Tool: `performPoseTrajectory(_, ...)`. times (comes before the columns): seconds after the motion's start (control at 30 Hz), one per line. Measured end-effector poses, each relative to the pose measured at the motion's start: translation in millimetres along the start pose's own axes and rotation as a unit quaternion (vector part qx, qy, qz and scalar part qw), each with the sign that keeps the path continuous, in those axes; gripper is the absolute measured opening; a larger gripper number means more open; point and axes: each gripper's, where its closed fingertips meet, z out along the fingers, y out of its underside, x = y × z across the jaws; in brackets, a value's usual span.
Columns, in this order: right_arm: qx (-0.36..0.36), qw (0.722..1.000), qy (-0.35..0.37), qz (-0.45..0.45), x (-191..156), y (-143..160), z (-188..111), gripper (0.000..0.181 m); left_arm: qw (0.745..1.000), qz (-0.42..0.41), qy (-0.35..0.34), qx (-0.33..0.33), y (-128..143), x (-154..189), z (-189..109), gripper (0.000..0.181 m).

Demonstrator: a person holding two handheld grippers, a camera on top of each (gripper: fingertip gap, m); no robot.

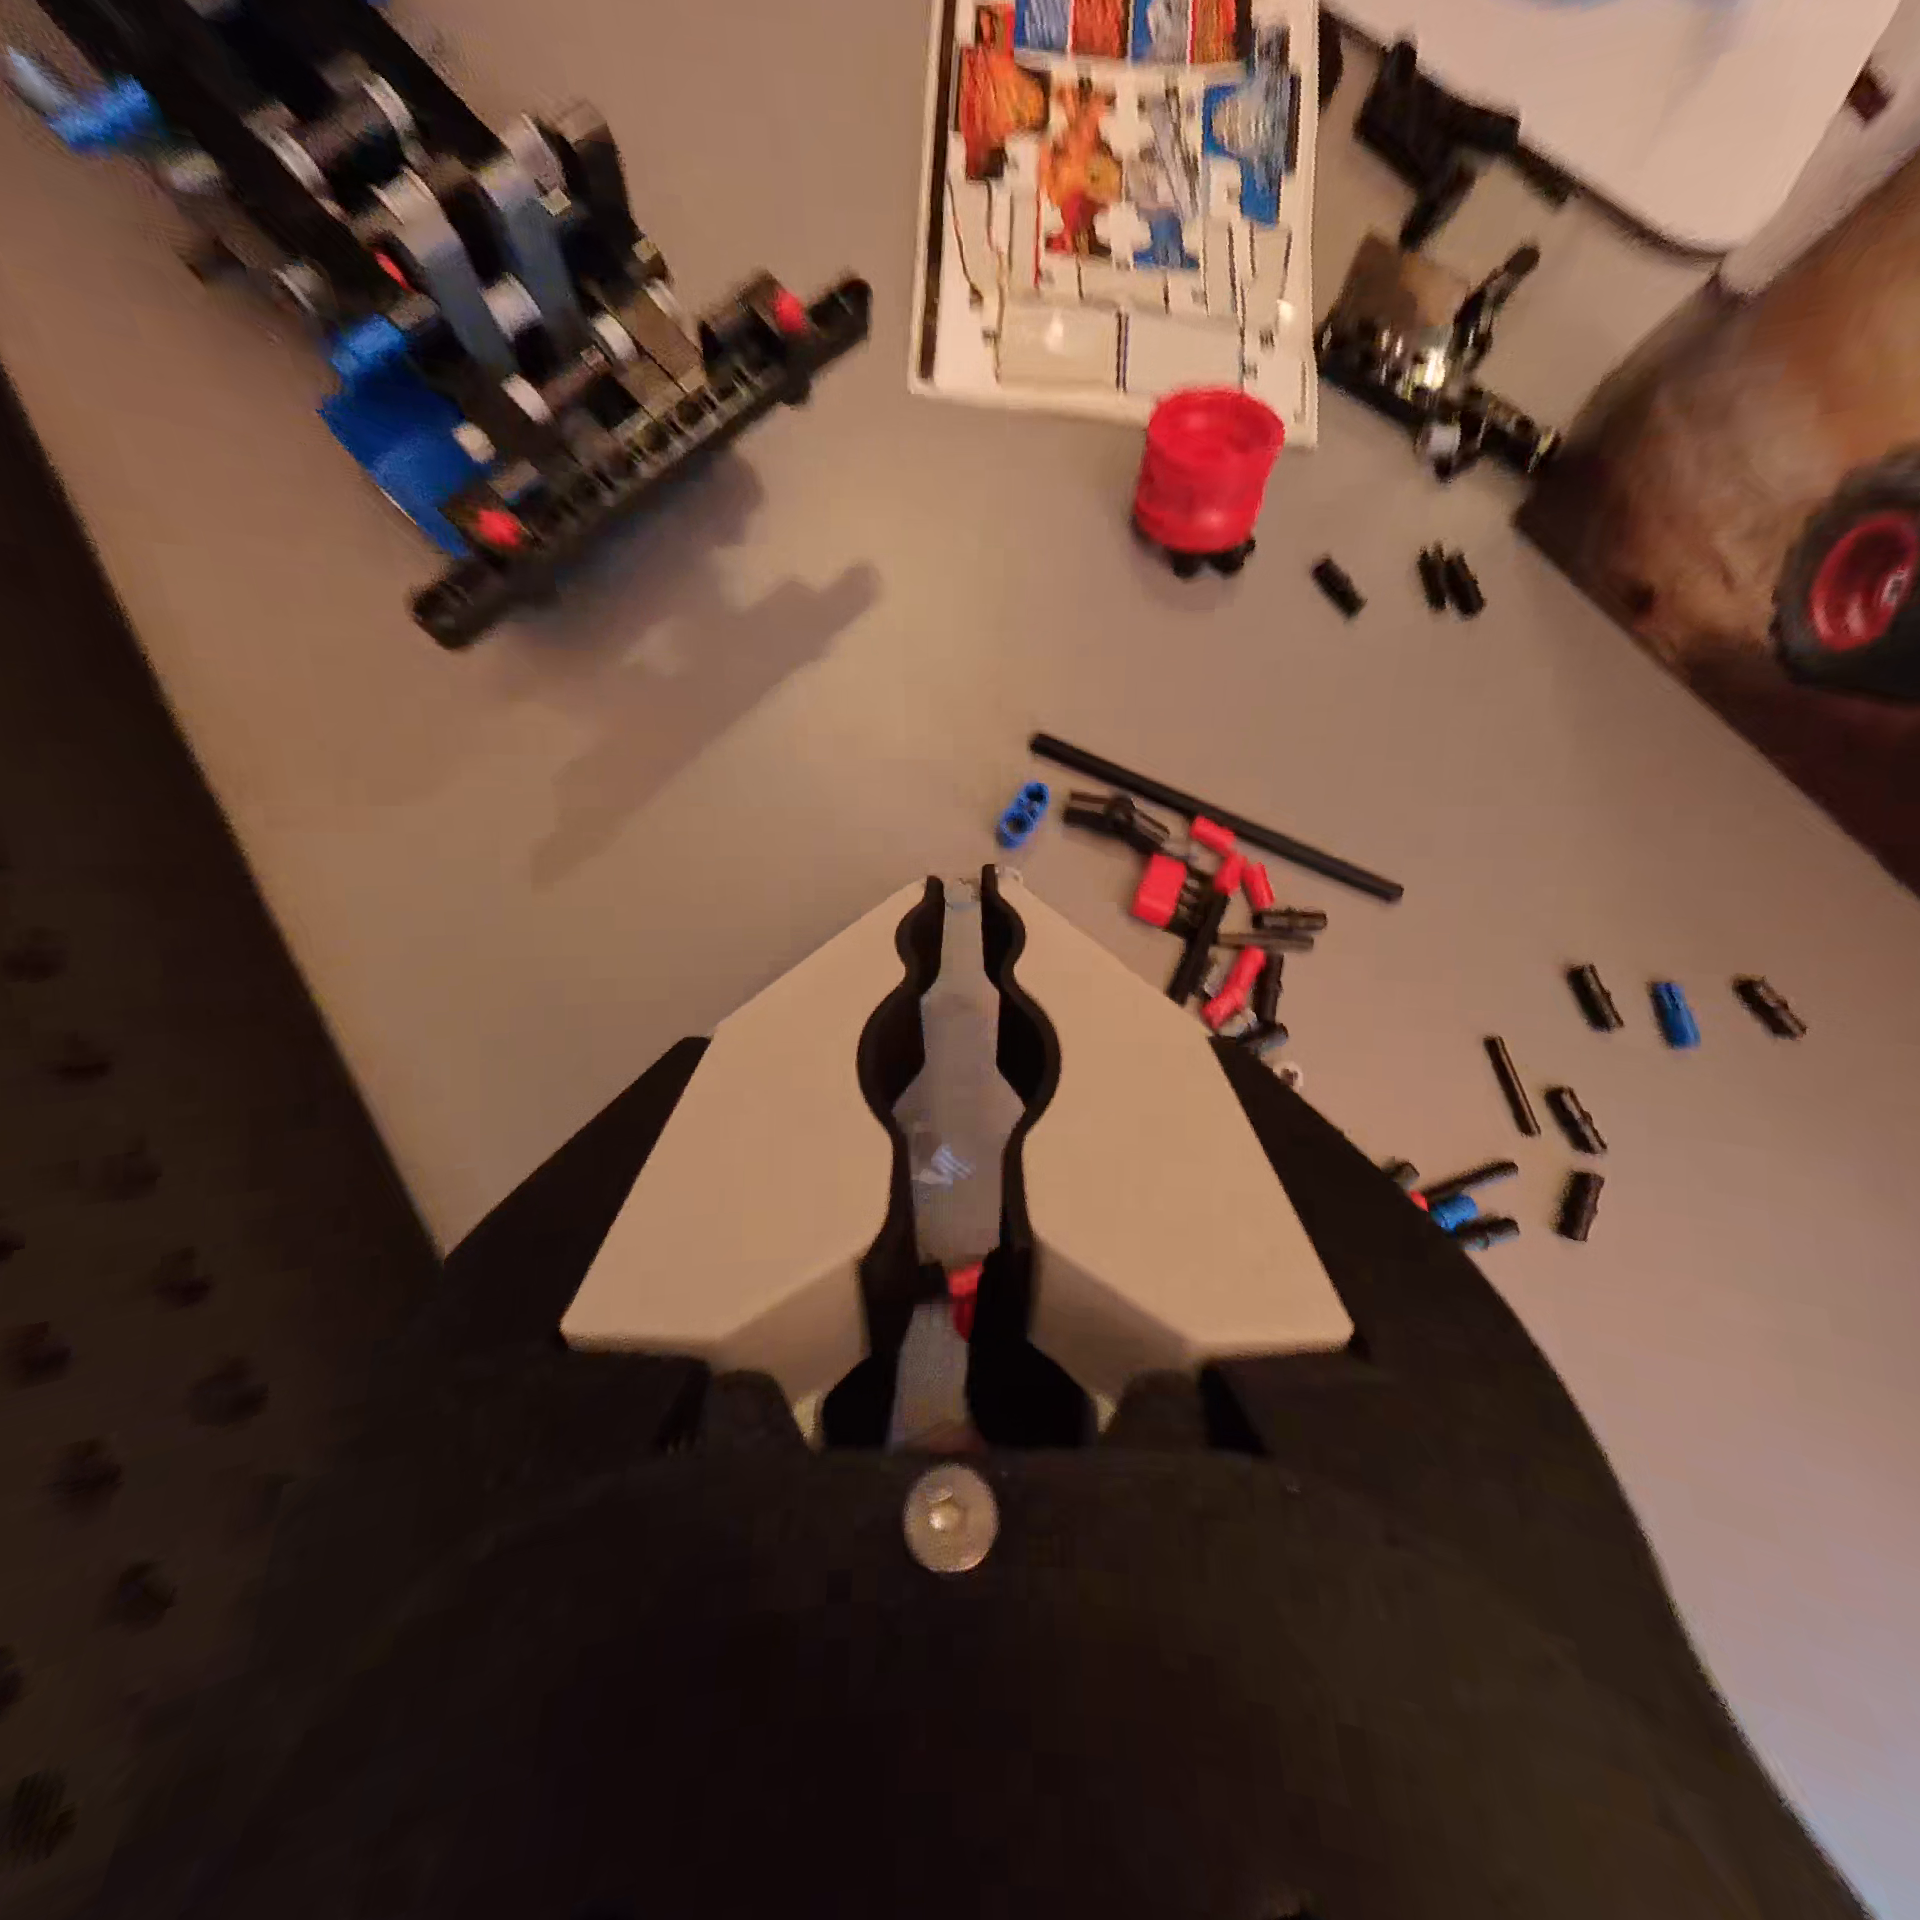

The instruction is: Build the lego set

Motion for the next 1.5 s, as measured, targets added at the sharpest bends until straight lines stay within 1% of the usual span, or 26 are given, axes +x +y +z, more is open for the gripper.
performPoseTrajectory(0.17, 0.063, 0.997, 0.006, -0.038, -25.3, -33.1, -9.4, 0.005, 0.999, 0.036, 0.012, -0.037, -2.8, -7.8, 23.5, 0.065)
performPoseTrajectory(0.27, 0.091, 0.994, 0.010, -0.057, -41.6, -47.8, -12.5, 0.005, 0.997, 0.050, 0.037, -0.050, -6.3, -5.7, 33.7, 0.071)
performPoseTrajectory(0.4, 0.126, 0.988, 0.012, -0.088, -64.4, -65.6, -12.7, 0.005, 0.992, 0.062, 0.063, -0.088, 0.2, -4.6, 50.4, 0.082)
performPoseTrajectory(0.47, 0.128, 0.986, 0.020, -0.104, -71.6, -69.5, -10.5, 0.005, 0.989, 0.071, 0.063, -0.116, 6.8, -4.8, 57.8, 0.083)
performPoseTrajectory(0.53, 0.134, 0.984, 0.022, -0.114, -78.6, -73.2, -8.5, 0.004, 0.987, 0.073, 0.071, -0.124, 9.2, -1.5, 63.5, 0.077)
performPoseTrajectory(0.67, 0.135, 0.981, 0.025, -0.137, -91.3, -75.8, 0.5, 0.004, 0.990, 0.051, 0.074, -0.110, 3.8, -1.3, 67.9, 0.060)
performPoseTrajectory(0.9, 0.114, 0.971, 0.080, -0.194, -92.9, -75.3, 18.3, 0.004, 0.992, -0.026, 0.105, -0.067, -0.1, -3.1, 70.7, 0.056)
performPoseTrajectory(1.1, 0.087, 0.951, 0.136, -0.263, -83.5, -74.1, 32.3, 0.005, 0.986, -0.078, 0.142, -0.040, -0.7, -6.9, 69.1, 0.055)
performPoseTrajectory(1.3, 0.115, 0.934, 0.163, -0.296, -78.7, -82.7, 31.0, 0.005, 0.976, -0.125, 0.178, -0.013, -1.3, -11.9, 66.9, 0.055)
performPoseTrajectory(1.43, 0.126, 0.933, 0.164, -0.295, -72.5, -85.7, 31.2, 0.005, 0.971, -0.142, 0.190, -0.001, -1.7, -14.1, 66.4, 0.055)
performPoseTrajectory(1.5, 0.135, 0.936, 0.156, -0.285, -71.0, -86.7, 31.3, 0.005, 0.969, -0.152, 0.195, 0.006, -2.1, -15.5, 66.3, 0.056)
